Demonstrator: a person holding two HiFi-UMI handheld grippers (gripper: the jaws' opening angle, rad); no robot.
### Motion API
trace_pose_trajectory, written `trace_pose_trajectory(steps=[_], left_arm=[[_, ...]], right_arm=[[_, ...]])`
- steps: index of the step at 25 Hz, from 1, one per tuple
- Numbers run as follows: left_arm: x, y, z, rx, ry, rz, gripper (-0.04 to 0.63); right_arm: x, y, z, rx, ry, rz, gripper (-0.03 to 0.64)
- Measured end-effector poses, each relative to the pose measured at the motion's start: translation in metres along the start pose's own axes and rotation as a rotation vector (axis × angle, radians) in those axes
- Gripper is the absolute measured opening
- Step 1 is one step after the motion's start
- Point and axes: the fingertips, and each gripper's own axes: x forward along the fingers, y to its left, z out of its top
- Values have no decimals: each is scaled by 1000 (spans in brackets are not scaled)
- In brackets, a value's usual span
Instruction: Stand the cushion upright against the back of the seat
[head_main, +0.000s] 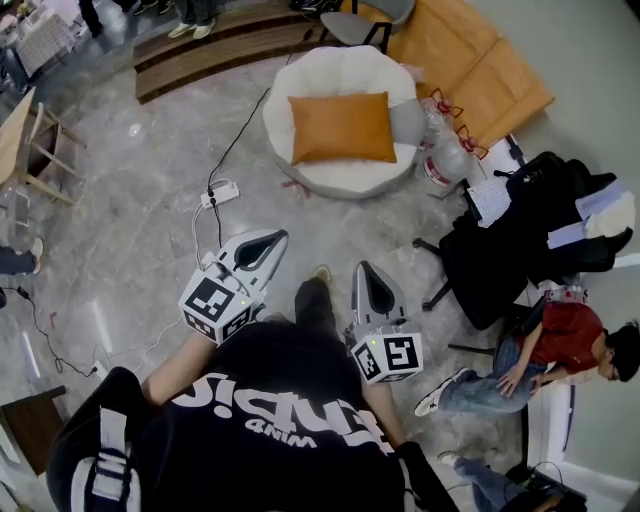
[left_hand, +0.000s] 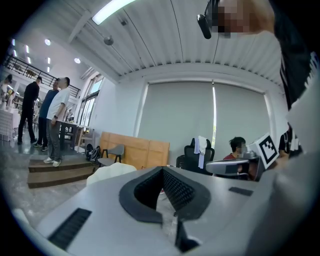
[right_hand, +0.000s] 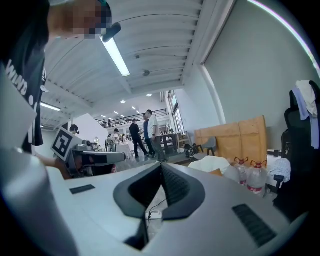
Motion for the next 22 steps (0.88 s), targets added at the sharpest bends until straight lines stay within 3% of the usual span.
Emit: trace_pose_trajectory(steps=[22], left_arm=[[132, 63, 30, -1, 12, -21, 6]], right_arm=[[98, -103, 30, 40, 6, -14, 21]])
